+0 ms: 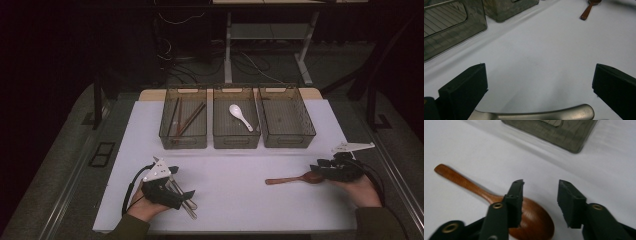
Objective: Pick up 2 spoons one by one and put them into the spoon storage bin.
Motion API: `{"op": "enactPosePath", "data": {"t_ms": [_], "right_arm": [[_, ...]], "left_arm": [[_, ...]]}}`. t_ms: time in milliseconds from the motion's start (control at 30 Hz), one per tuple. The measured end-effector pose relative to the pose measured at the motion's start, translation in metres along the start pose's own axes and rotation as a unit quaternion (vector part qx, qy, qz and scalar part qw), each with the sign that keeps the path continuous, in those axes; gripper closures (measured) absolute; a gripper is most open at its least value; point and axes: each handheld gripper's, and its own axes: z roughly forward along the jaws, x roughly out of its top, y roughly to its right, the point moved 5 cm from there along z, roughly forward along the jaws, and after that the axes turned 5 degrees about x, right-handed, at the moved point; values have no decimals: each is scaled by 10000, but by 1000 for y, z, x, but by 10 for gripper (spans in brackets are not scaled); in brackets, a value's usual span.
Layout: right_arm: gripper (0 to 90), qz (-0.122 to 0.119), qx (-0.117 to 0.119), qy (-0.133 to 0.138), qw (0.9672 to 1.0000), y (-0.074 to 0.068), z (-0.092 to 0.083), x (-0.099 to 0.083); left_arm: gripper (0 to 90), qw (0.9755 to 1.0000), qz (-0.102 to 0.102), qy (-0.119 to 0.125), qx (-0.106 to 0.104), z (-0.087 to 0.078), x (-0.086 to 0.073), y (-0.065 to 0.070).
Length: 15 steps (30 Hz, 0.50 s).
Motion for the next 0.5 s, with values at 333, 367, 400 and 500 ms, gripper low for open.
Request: {"op": "enactPosePath", "data": {"t_ms": [333, 367, 400, 500], "right_arm": [[436, -223, 116, -233, 9994, -4, 4, -15], [431, -229, 123, -246, 9994, -4, 4, -16], [431, -240, 142, -267, 9993, -5, 5, -16], [430, -303, 179, -354, 9988, -8, 7, -18]], "left_arm": [[0, 10000, 15, -31, -30, 1, 0, 0], [0, 10000, 19, -28, -31, 1, 0, 1], [0, 10000, 20, -27, -32, 1, 0, 1], [0, 10000, 27, -34, -36, 1, 0, 1]]}}
